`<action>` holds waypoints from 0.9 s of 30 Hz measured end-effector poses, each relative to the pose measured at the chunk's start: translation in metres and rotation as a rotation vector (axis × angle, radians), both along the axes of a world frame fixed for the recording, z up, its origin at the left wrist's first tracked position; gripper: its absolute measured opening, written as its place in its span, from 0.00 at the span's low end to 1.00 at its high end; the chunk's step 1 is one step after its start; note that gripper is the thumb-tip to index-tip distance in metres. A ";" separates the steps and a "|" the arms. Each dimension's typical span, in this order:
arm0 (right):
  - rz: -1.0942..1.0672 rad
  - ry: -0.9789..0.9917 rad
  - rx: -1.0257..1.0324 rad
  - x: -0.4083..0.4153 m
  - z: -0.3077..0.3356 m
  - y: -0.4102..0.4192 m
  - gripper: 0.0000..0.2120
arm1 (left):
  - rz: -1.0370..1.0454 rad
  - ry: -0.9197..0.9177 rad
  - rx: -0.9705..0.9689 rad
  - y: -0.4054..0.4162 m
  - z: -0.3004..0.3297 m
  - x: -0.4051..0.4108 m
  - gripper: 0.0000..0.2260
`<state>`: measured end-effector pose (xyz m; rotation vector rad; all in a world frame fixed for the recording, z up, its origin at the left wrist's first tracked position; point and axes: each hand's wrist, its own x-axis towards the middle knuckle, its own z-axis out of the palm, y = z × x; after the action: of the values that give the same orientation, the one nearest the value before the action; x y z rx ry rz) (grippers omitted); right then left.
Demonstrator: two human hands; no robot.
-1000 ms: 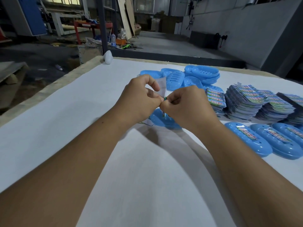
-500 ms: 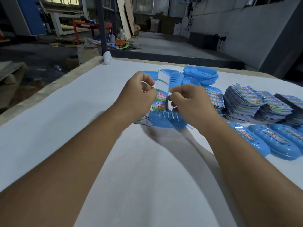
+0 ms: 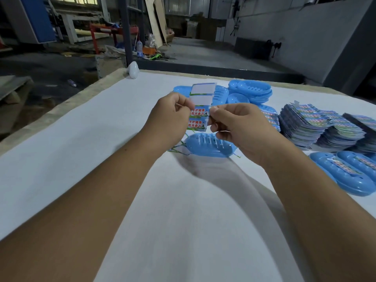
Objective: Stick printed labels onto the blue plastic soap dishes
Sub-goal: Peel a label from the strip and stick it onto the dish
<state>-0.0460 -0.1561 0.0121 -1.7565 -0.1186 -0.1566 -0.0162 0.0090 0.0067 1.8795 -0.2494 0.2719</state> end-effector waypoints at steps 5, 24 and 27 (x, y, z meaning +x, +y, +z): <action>0.024 -0.006 0.021 -0.001 -0.001 0.003 0.13 | 0.008 -0.038 0.060 -0.003 -0.002 -0.004 0.03; -0.236 0.006 -0.120 0.010 -0.011 0.001 0.15 | 0.089 -0.051 0.116 0.003 -0.004 0.002 0.07; -0.286 0.016 -0.138 0.012 -0.013 -0.001 0.15 | 0.143 -0.034 0.137 0.009 -0.002 0.005 0.07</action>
<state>-0.0342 -0.1569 -0.0009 -1.9064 0.1379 -0.3491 -0.0114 0.0178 0.0045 2.0327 -0.1604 0.3931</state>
